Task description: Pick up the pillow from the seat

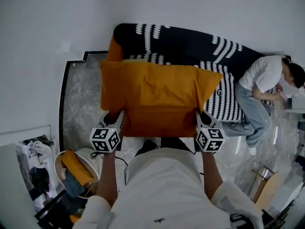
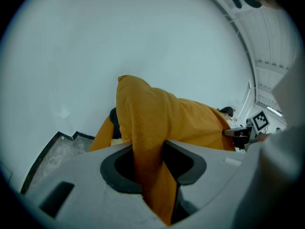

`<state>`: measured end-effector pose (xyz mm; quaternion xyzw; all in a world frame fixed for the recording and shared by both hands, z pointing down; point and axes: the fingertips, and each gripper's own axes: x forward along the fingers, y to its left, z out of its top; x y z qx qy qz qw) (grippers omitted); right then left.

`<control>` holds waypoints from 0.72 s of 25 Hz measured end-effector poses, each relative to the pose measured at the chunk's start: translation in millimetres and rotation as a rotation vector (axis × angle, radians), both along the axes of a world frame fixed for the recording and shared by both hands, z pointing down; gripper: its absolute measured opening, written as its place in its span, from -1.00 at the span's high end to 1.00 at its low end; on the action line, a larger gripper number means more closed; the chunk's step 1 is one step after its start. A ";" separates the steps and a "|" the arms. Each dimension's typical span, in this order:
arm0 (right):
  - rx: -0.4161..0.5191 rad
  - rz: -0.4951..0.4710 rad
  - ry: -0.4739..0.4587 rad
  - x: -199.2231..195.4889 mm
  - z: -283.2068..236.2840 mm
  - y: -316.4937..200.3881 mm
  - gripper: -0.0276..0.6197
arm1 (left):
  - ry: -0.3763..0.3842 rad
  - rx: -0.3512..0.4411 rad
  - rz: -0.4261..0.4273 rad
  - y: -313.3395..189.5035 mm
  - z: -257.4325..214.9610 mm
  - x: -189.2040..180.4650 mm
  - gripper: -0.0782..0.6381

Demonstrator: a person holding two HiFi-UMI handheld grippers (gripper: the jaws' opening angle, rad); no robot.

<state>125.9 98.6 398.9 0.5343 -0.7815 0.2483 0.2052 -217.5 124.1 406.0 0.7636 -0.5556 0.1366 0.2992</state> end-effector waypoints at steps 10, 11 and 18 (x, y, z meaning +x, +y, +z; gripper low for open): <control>0.085 0.001 0.016 -46.1 -33.9 90.5 0.86 | 0.048 0.080 -0.022 96.6 -18.4 -46.6 0.38; 0.091 0.000 0.021 -48.2 -36.1 96.1 0.86 | 0.058 0.081 -0.025 102.9 -17.3 -48.5 0.38; 0.100 0.016 0.003 -55.0 -43.2 121.9 0.86 | 0.063 0.083 -0.025 127.5 -21.6 -55.8 0.38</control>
